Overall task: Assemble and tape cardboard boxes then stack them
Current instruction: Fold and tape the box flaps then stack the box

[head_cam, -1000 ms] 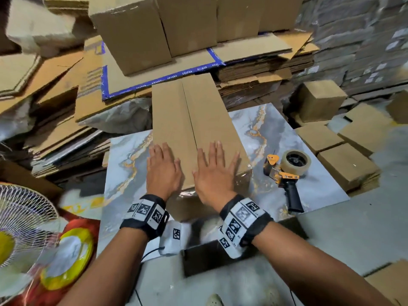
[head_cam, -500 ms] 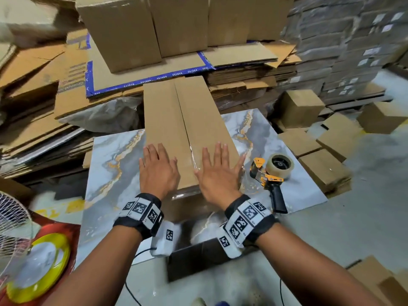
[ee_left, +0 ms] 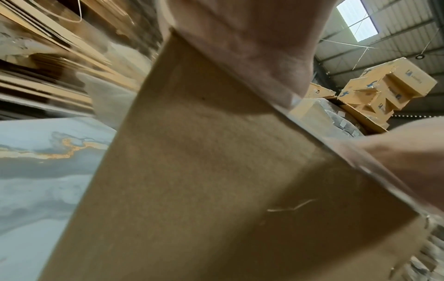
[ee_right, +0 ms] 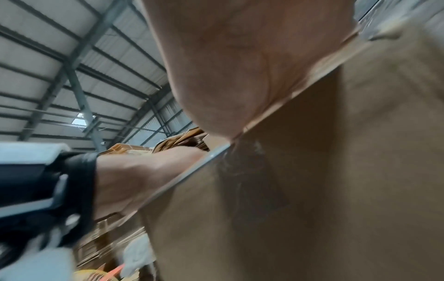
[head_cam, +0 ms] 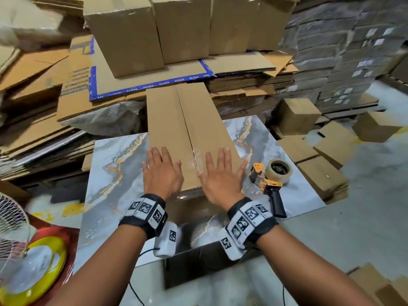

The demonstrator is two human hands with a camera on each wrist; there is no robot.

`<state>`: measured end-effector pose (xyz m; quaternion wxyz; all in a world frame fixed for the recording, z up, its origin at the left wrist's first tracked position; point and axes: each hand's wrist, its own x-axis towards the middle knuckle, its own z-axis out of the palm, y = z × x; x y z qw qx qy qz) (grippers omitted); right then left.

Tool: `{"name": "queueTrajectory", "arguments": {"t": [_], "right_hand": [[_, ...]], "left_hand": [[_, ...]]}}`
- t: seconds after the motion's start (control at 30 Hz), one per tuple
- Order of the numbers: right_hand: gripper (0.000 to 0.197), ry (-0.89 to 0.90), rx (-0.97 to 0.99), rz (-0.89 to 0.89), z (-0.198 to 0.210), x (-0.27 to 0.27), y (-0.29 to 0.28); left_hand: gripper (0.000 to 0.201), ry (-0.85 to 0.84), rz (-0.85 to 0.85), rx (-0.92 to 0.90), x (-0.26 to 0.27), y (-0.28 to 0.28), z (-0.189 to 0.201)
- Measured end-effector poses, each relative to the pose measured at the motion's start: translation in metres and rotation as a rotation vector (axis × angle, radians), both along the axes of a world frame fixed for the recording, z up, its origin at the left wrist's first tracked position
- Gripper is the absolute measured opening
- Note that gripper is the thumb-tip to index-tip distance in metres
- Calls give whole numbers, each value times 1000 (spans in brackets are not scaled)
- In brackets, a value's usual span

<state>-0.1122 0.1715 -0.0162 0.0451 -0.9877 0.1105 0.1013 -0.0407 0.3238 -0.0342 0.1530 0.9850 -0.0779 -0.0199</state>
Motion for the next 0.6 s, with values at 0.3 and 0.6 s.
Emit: {"name": "queueTrajectory", "arguments": {"t": [0.3,0.6], "right_hand": [[65,92,81,95,9,10,-62],[67,81,176,143,-2,13,-76]], "left_hand": [[81,83,58,71,-2,-17,6],[75,102,-4,36,-10,-55,6]]}}
